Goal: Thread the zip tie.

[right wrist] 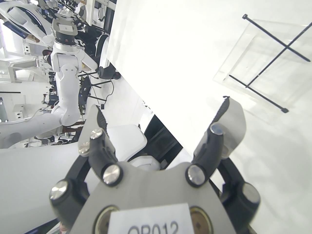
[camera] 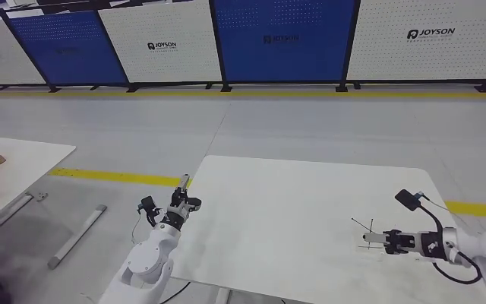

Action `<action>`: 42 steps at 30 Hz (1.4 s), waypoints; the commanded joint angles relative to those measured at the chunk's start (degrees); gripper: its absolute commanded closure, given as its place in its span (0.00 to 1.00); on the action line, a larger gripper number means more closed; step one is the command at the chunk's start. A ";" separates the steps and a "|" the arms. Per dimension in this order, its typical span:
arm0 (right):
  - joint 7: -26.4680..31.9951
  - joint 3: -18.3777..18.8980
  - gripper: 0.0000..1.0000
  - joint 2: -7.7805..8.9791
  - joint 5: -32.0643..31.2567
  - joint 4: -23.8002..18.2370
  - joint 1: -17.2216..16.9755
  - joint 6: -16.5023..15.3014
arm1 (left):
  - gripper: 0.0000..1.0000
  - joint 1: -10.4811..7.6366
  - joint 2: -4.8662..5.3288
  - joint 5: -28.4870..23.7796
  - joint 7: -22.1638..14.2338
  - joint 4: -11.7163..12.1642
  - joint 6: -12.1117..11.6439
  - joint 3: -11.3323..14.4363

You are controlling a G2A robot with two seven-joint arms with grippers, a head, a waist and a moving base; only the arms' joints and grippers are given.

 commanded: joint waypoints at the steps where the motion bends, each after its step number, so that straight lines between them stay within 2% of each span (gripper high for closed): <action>1: 0.00 -0.07 0.00 0.00 0.00 0.00 0.02 0.04 | 0.00 0.00 0.00 0.00 0.00 0.00 0.00 0.00; 5: -0.24 0.03 0.00 0.01 0.11 0.41 -0.11 0.61 | 0.00 0.00 0.00 0.00 0.00 0.00 0.00 0.00; 12: -0.72 2.37 0.00 0.63 1.07 1.22 -0.73 7.17 | 0.00 0.00 0.00 0.00 0.00 0.00 0.00 0.00; 14: 0.00 1.79 0.00 0.73 0.79 1.73 -0.24 7.22 | 0.00 0.00 0.00 0.00 0.00 0.00 0.00 0.00; 16: 0.00 -0.72 0.00 0.91 1.10 2.57 0.96 8.01 | 0.00 0.00 0.00 0.00 0.00 0.00 0.00 0.00; 30: -0.69 -0.92 0.00 0.94 1.35 2.95 0.91 7.79 | 0.00 0.00 0.00 0.00 0.00 0.00 0.00 0.00; 34: -1.44 1.61 0.00 1.51 1.69 4.04 -0.83 6.36 | 0.00 0.00 0.00 0.00 0.00 0.00 0.00 0.00; 36: -0.97 3.08 0.00 1.87 1.79 4.97 -1.23 6.63 | 0.00 0.00 0.00 0.00 0.00 0.00 0.00 0.00; 39: -1.11 4.10 0.00 2.33 -0.51 5.50 -1.29 9.62 | 0.00 0.00 0.00 0.00 0.00 0.00 0.00 0.00; 42: 0.00 3.24 0.00 2.57 -2.84 6.12 0.23 12.55 | 0.00 0.00 0.00 0.00 0.00 0.00 0.00 0.00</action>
